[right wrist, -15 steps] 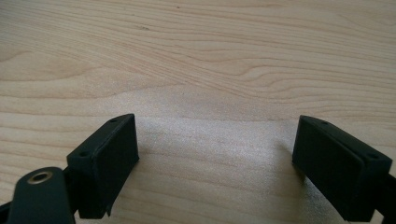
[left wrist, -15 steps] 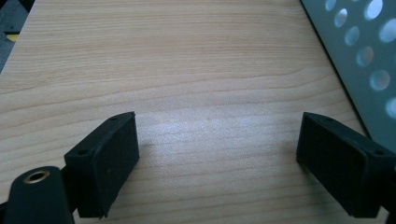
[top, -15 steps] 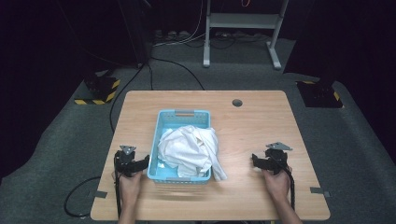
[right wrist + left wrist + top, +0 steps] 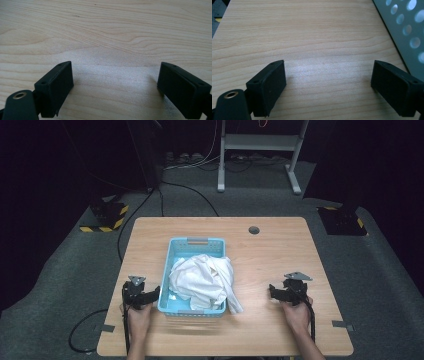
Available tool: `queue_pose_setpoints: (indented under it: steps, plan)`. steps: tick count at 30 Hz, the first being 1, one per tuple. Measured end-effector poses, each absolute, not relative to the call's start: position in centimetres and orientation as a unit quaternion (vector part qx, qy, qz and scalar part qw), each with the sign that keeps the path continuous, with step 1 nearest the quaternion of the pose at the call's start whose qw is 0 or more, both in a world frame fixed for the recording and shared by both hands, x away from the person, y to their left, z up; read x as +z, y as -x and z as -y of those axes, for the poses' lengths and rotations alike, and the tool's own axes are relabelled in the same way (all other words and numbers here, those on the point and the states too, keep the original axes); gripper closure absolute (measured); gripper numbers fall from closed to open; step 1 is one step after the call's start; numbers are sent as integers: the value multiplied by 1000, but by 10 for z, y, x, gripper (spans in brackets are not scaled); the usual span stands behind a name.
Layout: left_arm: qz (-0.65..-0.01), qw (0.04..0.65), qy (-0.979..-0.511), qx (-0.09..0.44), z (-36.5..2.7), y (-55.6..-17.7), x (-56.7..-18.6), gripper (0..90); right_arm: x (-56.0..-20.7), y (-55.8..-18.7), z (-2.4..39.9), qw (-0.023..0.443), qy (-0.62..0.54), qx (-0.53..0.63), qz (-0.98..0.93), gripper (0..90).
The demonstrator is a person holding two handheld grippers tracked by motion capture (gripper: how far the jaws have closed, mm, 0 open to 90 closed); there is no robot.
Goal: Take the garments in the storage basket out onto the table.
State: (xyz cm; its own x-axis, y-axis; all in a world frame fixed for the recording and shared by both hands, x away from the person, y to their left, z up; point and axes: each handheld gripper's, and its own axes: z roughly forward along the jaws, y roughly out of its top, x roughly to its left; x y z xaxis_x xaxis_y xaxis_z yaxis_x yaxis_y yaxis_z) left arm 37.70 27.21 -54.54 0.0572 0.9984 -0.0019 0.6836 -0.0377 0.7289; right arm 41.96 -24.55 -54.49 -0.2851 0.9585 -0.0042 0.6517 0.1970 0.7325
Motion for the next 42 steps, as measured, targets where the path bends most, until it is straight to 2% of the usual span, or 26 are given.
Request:
queue_pose_setpoints:
  steps: [17, 30, 42]
  plan:
    - [-632, 296, -664, 269, -273, -377, -545, 129, -541, -421, 246, 213, -537, 329, -747, 94]
    - [-633, 297, -663, 268, -274, -377, -545, 129, -523, -419, 237, 199, -514, 362, -752, 87]
    - [-633, 298, -663, 268, -274, -376, -545, 129, -503, -418, 216, 168, -480, 407, -759, 75]
